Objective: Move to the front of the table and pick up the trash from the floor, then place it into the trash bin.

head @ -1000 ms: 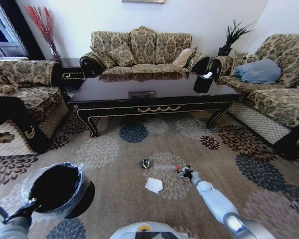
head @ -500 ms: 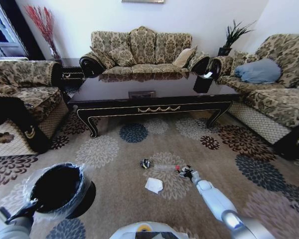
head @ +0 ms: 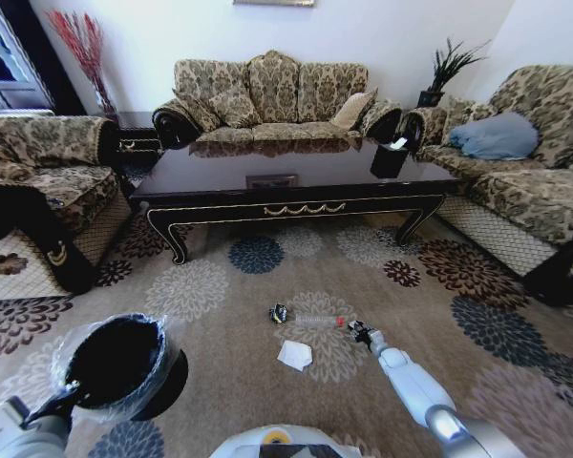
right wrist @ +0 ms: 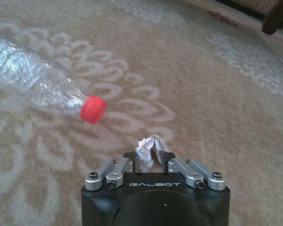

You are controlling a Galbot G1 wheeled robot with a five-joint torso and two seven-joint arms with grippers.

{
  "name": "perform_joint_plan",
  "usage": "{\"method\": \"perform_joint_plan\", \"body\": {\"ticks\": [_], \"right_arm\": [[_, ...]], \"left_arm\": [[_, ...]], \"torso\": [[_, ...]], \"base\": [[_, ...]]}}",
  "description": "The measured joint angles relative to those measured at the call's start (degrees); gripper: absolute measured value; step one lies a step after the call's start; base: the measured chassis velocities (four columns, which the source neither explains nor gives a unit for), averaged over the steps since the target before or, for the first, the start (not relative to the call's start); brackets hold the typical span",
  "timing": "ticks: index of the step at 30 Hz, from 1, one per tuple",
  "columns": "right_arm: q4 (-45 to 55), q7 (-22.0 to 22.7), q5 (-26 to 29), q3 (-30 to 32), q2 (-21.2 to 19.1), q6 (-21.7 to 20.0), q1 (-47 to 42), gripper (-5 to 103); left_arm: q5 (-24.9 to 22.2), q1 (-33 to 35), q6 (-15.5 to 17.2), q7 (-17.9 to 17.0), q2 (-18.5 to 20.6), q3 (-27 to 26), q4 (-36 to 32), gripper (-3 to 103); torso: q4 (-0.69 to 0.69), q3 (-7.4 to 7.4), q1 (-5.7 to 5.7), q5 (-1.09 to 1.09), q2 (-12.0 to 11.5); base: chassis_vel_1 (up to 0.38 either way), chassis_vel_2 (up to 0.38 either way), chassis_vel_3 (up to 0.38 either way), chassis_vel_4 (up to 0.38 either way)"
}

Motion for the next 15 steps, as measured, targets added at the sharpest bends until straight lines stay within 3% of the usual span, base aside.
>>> {"method": "perform_joint_plan", "body": {"ticks": [7,15], "right_arm": [[1.75,-0.1,0.19,0.57,-0.22,0.36,-1.9,2],[8.34,-0.96,3.78,1.02,-2.06,1.88,-5.49,0]], "left_arm": [[0.45,0.04,-0.07,0.09,-0.19,0.73,-0.09,4],[0.77,0.14,-0.32,0.34,-0.17,1.4,-0.1,4]], "torso": [[0.0,0.0,0.0,0.0,0.0],[0.01,0.0,0.0,0.01,0.0]], "base": [[0.0,0.0,0.0,0.0],[0.0,0.0,0.0,0.0]]}}
